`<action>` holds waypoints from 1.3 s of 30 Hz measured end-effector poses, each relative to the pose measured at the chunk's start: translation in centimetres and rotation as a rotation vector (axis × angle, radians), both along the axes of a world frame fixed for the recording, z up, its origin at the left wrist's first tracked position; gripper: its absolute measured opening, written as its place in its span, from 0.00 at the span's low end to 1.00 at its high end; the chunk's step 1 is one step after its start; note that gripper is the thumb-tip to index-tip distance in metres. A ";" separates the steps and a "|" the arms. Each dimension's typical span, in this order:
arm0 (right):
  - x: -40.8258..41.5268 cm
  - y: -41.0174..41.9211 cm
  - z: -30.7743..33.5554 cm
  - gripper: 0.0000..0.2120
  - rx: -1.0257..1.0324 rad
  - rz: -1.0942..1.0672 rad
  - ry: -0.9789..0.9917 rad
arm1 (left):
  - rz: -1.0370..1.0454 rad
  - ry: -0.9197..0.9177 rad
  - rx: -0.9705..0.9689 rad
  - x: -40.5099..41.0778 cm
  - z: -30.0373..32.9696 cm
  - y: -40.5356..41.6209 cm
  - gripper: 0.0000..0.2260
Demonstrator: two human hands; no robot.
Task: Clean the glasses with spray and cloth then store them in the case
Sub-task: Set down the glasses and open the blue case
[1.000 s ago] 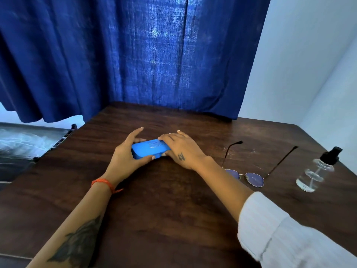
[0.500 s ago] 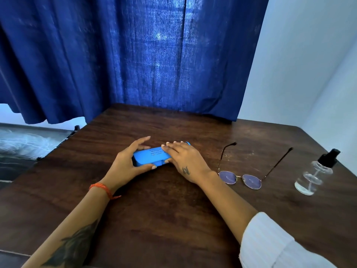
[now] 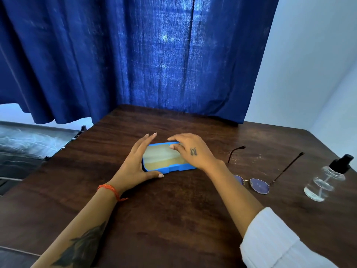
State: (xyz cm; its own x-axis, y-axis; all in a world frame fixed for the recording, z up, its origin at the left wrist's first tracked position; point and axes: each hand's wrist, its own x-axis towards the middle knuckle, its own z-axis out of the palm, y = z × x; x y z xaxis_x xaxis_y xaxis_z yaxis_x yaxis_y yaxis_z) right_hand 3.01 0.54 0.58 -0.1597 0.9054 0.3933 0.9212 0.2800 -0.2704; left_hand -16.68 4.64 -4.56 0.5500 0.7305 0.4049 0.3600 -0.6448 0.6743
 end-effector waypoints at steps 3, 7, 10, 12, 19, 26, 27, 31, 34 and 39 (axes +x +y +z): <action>-0.5 -2.0 -1.3 0.09 0.388 -0.072 0.101 | 0.003 0.020 0.000 0.0 -0.1 0.1 0.48; -0.5 -3.2 -2.9 0.05 0.291 -0.170 0.087 | 0.005 0.039 0.017 0.1 -0.2 0.1 0.48; -0.4 -2.1 -2.8 0.11 -0.044 -0.314 -0.023 | 0.013 0.066 0.050 0.2 -0.3 0.0 0.48; -0.8 -1.4 -2.1 0.12 -0.157 -0.385 -0.056 | 0.017 0.077 0.068 0.2 -0.4 -0.1 0.47; -2.2 -0.5 -0.2 0.09 -0.256 -0.518 -0.146 | 0.057 0.117 0.095 0.2 -0.3 -0.3 0.46; -1.5 -2.0 -1.5 0.05 -0.126 -0.374 0.097 | 0.068 0.130 0.107 0.4 -0.2 -0.5 0.44; -1.4 -2.4 -1.6 0.03 -0.076 -0.333 0.168 | 0.068 0.127 0.107 0.4 -0.2 -0.5 0.43; -1.1 -4.3 -1.6 0.03 0.089 -0.173 0.358 | 0.067 0.106 0.084 0.3 -0.2 -0.5 0.43; -0.7 -6.2 -1.2 0.03 0.119 -0.117 0.542 | 0.068 0.107 0.095 0.2 -0.2 -0.6 0.43; 0.1 -9.1 -0.8 0.03 0.022 -0.110 0.905 | 0.077 0.174 0.082 0.3 0.2 -1.1 0.45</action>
State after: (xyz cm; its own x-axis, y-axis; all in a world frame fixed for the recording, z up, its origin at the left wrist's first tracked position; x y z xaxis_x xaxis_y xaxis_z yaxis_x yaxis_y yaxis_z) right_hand 3.13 -8.58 -0.21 0.3049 0.8881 0.3439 0.3813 0.2171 -0.8986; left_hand -16.38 3.59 -4.38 0.5606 0.7415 0.3685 0.5164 -0.6610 0.5444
